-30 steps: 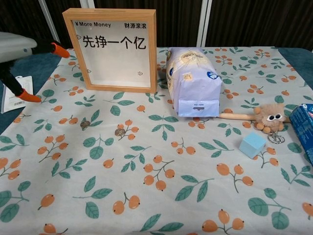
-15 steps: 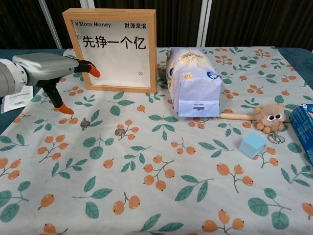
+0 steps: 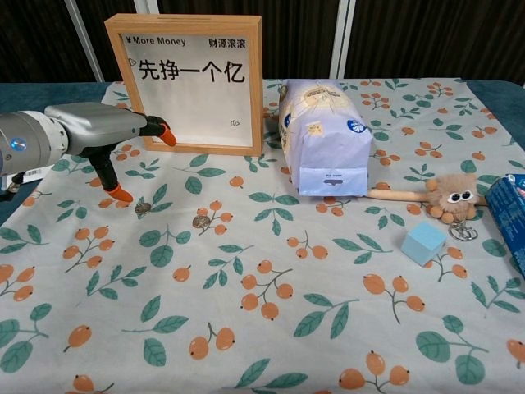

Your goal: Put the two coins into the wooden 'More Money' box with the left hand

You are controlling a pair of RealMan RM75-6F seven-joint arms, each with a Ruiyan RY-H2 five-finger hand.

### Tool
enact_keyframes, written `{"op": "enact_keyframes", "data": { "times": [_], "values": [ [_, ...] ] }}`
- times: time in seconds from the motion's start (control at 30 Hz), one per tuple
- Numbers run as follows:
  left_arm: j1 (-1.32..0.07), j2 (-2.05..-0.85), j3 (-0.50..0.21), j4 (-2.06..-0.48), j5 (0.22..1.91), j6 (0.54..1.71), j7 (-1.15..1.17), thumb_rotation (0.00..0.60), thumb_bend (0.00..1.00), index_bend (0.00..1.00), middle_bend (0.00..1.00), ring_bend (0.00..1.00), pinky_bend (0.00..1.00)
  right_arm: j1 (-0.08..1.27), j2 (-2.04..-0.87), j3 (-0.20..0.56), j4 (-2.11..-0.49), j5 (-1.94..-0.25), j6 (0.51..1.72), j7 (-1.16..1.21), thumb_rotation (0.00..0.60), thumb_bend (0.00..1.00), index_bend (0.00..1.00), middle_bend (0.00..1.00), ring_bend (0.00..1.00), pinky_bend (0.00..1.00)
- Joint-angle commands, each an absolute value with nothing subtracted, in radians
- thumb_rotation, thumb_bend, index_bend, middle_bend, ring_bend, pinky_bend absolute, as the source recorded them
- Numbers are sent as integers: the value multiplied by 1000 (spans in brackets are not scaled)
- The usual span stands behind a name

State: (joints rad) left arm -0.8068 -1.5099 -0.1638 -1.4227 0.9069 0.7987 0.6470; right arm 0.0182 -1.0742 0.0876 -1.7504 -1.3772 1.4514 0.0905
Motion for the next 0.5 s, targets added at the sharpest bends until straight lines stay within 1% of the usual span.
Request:
{"op": "enact_keyframes", "data": {
  "times": [0.03, 0.5],
  "values": [
    [-815, -1523, -152, -1407, 895, 799, 652, 600, 130, 180, 0, 0, 0, 18, -1074, 89, -1751, -1375, 1452, 92, 600, 369, 124, 78, 61, 0],
    [-840, -1575, -123, -1338, 886, 792, 626, 600, 129, 180, 0, 0, 0, 17, -1074, 95, -1751, -1364, 1453, 87, 600, 369, 124, 78, 61, 0]
  ]
}}
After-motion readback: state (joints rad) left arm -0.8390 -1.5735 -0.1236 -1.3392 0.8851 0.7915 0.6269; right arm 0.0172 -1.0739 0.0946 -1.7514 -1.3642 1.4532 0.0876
